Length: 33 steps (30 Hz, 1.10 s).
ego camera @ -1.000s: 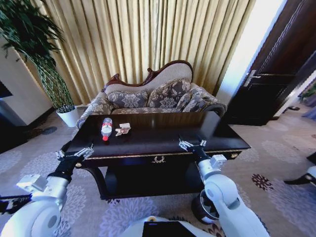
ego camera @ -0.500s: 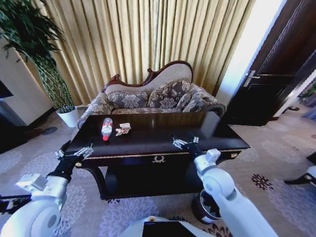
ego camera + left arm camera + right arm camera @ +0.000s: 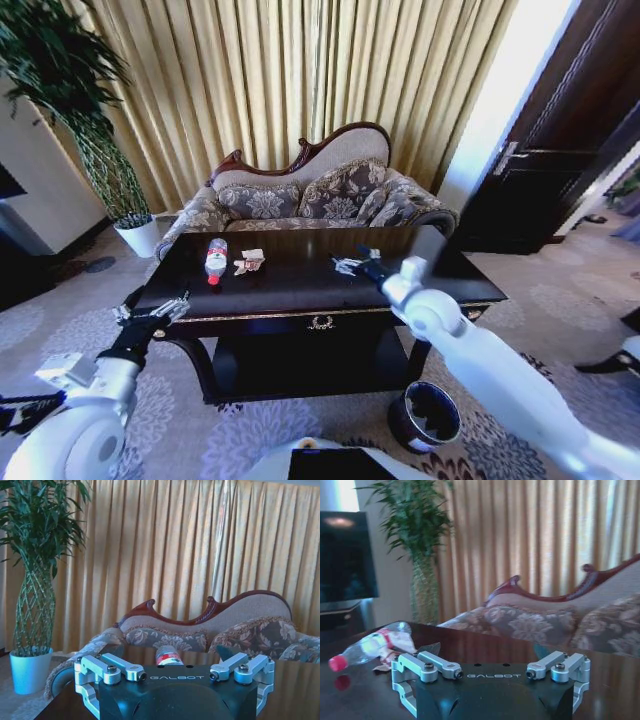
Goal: Move to the front of the table and place the trash on the table into the trash bin.
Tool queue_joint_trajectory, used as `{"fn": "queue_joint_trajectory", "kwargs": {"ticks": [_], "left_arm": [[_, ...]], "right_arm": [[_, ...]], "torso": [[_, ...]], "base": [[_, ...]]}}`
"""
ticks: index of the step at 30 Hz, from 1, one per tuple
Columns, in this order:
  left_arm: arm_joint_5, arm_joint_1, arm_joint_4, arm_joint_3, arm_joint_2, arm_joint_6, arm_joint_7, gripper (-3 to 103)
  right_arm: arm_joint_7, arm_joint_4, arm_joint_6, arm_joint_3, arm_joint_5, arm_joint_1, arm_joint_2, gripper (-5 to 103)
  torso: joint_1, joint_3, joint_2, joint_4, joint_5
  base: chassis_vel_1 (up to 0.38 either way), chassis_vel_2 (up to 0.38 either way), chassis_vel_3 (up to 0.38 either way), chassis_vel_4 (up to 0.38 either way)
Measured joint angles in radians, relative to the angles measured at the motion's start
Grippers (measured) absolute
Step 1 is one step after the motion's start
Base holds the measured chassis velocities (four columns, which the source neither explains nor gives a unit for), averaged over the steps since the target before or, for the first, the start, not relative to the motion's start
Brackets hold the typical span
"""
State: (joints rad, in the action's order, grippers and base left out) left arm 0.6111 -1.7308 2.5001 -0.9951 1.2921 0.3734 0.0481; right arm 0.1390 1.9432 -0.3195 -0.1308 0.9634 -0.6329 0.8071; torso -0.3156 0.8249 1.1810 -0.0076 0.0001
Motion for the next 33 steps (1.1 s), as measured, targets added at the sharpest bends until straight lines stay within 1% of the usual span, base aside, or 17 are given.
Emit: {"fn": "queue_joint_trajectory", "kwargs": {"ticks": [1,2,3,5,6,9,10,13,14,18,19,24,28,33], "left_arm": [[0.0,-0.001,0.0,-0.002,0.001,0.002,0.002,100],[0.0,-0.001,0.0,-0.002,0.001,0.002,0.002,100],[0.0,-0.001,0.0,-0.003,0.002,0.002,0.003,100],[-0.001,-0.002,0.0,-0.008,0.005,0.003,0.006,100],[-0.001,-0.002,0.0,-0.008,0.005,0.003,0.006,100],[-0.003,-0.005,0.0,-0.015,0.011,0.003,0.007,100],[-0.003,-0.005,0.0,-0.015,0.011,0.003,0.007,100],[-0.003,-0.009,0.0,-0.022,0.015,0.002,0.007,100],[-0.003,-0.009,0.0,-0.022,0.015,0.002,0.007,100],[-0.004,-0.01,0.0,-0.024,0.019,0.001,0.007,100],[-0.004,-0.01,0.0,-0.024,0.019,0.001,0.007,100],[-0.013,-0.014,0.0,-0.023,0.021,-0.008,0.005,100],[-0.024,-0.02,0.0,-0.024,0.022,-0.02,0.002,100],[-0.026,-0.02,0.0,-0.024,0.023,-0.022,0.002,100]], "right_arm": [[-0.007,-0.029,-0.001,-0.066,0.004,0.068,0.012,100],[-0.007,-0.029,-0.001,-0.066,0.004,0.068,0.012,100],[-0.011,-0.043,-0.001,-0.094,0.004,0.096,0.019,100],[-0.018,-0.107,-0.002,-0.213,0.004,0.202,0.065,100],[-0.018,-0.107,-0.002,-0.213,0.004,0.202,0.065,100],[-0.026,-0.18,-0.003,-0.335,0.005,0.305,0.129,100],[-0.026,-0.18,-0.003,-0.335,0.005,0.305,0.129,100],[-0.04,-0.229,-0.002,-0.411,0.005,0.37,0.171,100],[-0.04,-0.229,-0.002,-0.411,0.005,0.37,0.171,100],[-0.053,-0.297,0.005,-0.456,0.002,0.421,0.233,100],[-0.053,-0.297,0.005,-0.456,0.002,0.421,0.233,100],[-0.068,-0.379,0.018,-0.479,-0.005,0.452,0.294,100],[-0.073,-0.403,0.018,-0.493,-0.004,0.464,0.322,100],[-0.073,-0.405,0.015,-0.518,-0.004,0.473,0.339,100]], "torso": [[0.0,0.0,0.0,0.0002,-0.0003],[0.0,0.0,0.0,0.0002,-0.0003],[0.0,0.0,0.0,0.0002,-0.0003],[0.0,0.0,0.0,0.0002,-0.0003],[0.0,0.0,0.0,0.0002,-0.0003],[0.0,0.0,0.0,0.0005,-0.0003],[0.0,0.0,0.0,0.0005,-0.0003],[0.0,0.0,0.0,0.0,-0.0003],[0.0,0.0,0.0,0.0,-0.0003],[0.0,0.0,0.0,0.0,-0.0003],[0.0,0.0,0.0,0.0,-0.0003],[0.0,0.0,0.0,0.0001,-0.0002],[0.0,0.0,0.0,0.0001,-0.0002],[0.0,0.0,0.0,0.0002,-0.0002]], "base": [[0.0,0.0,0.0,0.0],[0.0,0.0,0.0,0.0],[0.0,0.0,0.0,0.0],[0.0,0.0,0.0,0.0],[0.0,0.0,0.0,0.0],[0.0,0.0,0.0,0.0],[0.0,0.0,0.0,0.0],[0.0,0.0,0.0,0.0],[0.0,0.0,0.0,0.0],[0.0,0.0,0.0,0.0],[0.0,0.0,0.0,0.0],[0.0,0.0,0.0,0.0],[0.0,0.0,0.0,0.0],[0.0,0.0,0.0,0.0]]}}
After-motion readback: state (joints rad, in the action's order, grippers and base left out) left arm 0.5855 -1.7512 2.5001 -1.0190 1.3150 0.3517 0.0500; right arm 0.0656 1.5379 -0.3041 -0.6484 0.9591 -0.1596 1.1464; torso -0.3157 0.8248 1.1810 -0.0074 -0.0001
